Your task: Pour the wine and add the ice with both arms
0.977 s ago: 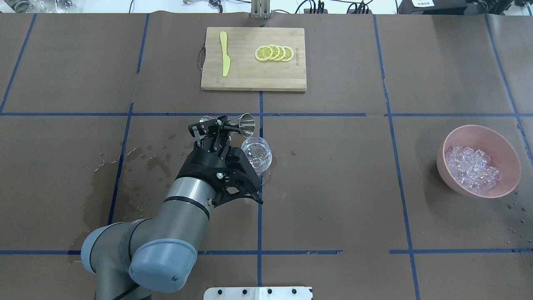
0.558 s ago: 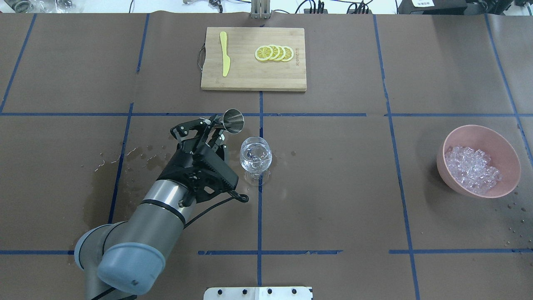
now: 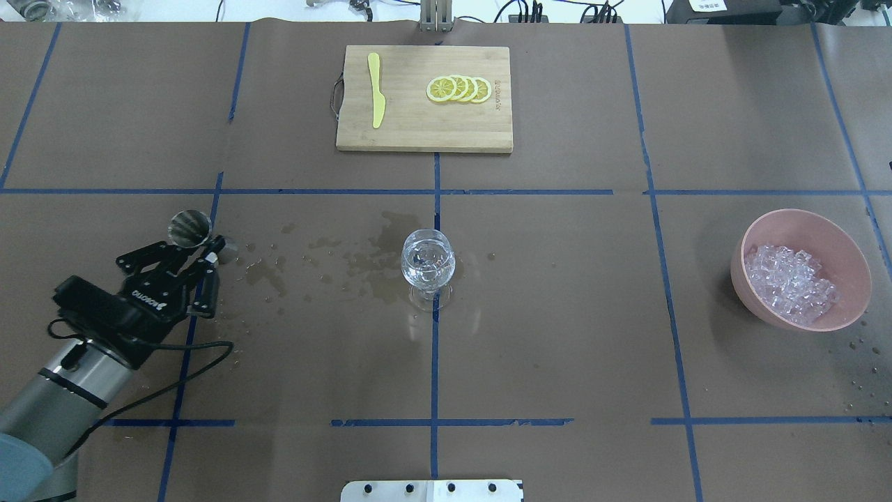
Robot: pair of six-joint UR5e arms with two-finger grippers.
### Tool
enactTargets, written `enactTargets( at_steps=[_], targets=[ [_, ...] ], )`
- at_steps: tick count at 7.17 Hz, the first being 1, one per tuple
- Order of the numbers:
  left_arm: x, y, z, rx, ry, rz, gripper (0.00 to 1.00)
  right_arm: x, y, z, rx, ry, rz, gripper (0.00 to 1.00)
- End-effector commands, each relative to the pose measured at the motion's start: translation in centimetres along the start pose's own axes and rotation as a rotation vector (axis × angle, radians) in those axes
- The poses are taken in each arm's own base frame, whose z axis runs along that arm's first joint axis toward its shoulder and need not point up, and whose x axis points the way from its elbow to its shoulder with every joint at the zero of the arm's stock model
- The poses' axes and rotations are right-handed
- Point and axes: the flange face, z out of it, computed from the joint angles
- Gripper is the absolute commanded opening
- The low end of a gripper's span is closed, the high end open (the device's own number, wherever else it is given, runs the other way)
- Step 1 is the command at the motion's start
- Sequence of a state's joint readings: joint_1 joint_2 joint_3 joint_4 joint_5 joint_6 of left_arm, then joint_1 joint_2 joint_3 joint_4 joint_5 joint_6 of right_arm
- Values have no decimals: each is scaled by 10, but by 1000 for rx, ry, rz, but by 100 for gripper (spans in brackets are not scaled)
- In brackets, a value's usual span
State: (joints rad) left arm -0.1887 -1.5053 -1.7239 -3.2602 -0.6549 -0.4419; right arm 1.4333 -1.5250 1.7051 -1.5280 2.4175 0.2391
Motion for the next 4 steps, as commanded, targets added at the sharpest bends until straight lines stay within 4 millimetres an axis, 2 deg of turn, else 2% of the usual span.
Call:
enactTargets(
  at_steps=[1, 2, 4],
  targets=[
    [-59, 54, -23, -14, -17, -195, 0, -6, -4, 0, 10, 33, -20, 100],
    [-69, 74, -25, -41, -31, -165, 0, -10, -4, -2, 15, 33, -27, 100],
    [-67, 86, -19, -89, -76, -70, 0, -15, -4, 1, 13, 46, -40, 100]
  ],
)
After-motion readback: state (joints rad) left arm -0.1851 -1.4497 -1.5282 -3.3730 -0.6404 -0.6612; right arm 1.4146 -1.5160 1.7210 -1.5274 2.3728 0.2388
